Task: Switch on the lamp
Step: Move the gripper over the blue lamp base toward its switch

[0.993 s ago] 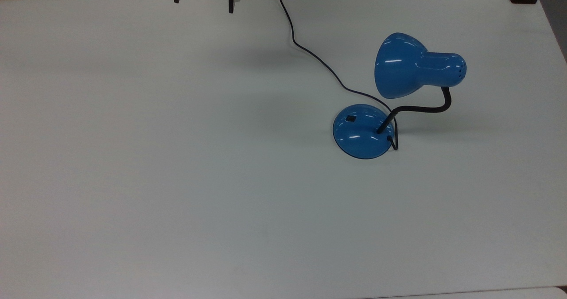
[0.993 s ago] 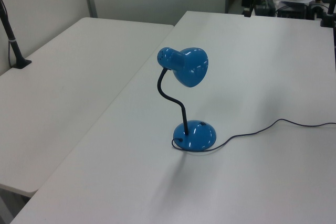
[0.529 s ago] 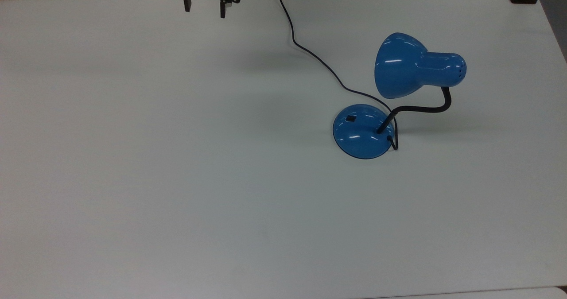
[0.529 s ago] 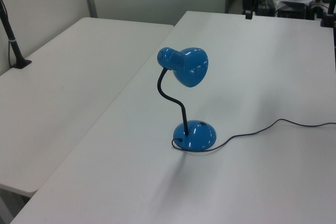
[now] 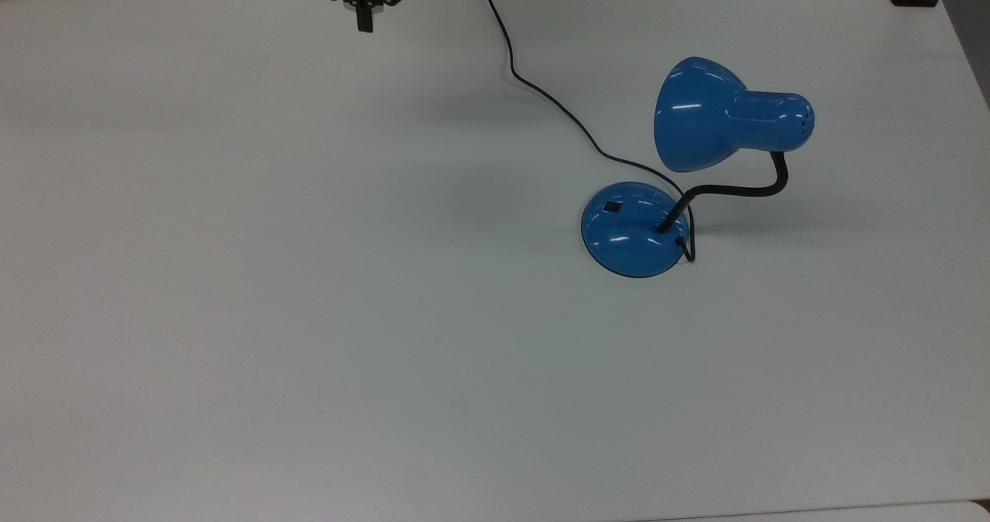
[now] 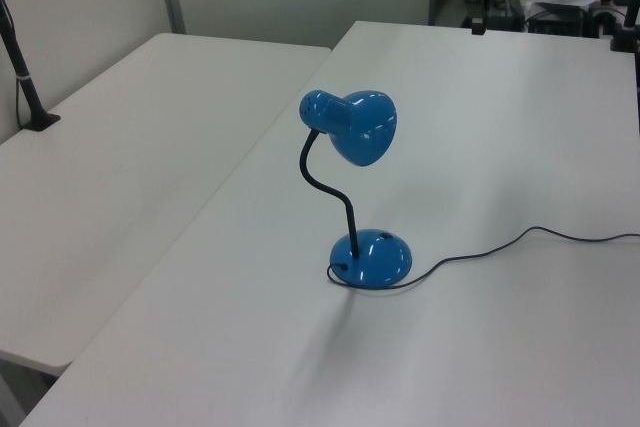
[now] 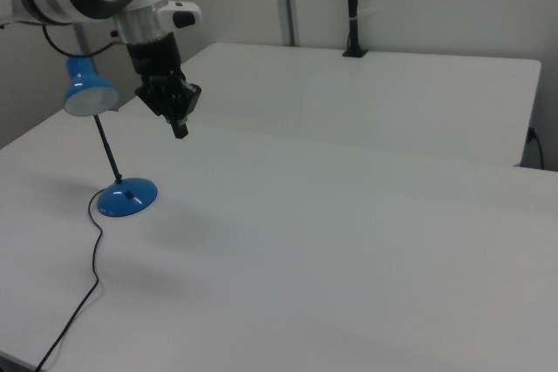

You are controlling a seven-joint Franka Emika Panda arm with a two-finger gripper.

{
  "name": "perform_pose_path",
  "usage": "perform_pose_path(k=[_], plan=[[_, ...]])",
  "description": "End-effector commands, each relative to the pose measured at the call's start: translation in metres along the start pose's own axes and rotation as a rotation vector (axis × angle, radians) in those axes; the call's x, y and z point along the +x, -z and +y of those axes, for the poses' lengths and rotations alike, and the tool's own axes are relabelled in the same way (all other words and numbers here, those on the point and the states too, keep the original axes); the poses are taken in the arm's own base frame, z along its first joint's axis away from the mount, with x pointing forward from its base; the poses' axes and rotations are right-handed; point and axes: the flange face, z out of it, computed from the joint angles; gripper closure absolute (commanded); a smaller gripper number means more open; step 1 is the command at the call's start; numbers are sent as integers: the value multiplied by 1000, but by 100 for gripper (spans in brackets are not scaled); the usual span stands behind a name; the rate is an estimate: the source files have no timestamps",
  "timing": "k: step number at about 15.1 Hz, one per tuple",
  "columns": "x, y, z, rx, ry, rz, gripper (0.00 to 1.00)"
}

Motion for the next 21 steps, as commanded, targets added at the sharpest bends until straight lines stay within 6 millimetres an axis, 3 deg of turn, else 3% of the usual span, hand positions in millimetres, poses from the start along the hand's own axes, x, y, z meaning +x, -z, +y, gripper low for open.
perform_pose_path(k=[1, 5, 9, 14, 19, 21], plan=[[3, -19, -19, 33, 88, 11, 100], [12, -59, -69, 38, 174, 58, 100], [12, -98, -142, 50, 295, 150, 100], [21, -129, -205, 91, 390, 237, 100], [22, -172, -249, 128, 446, 319, 100], [23, -183, -254, 130, 473, 320, 100]])
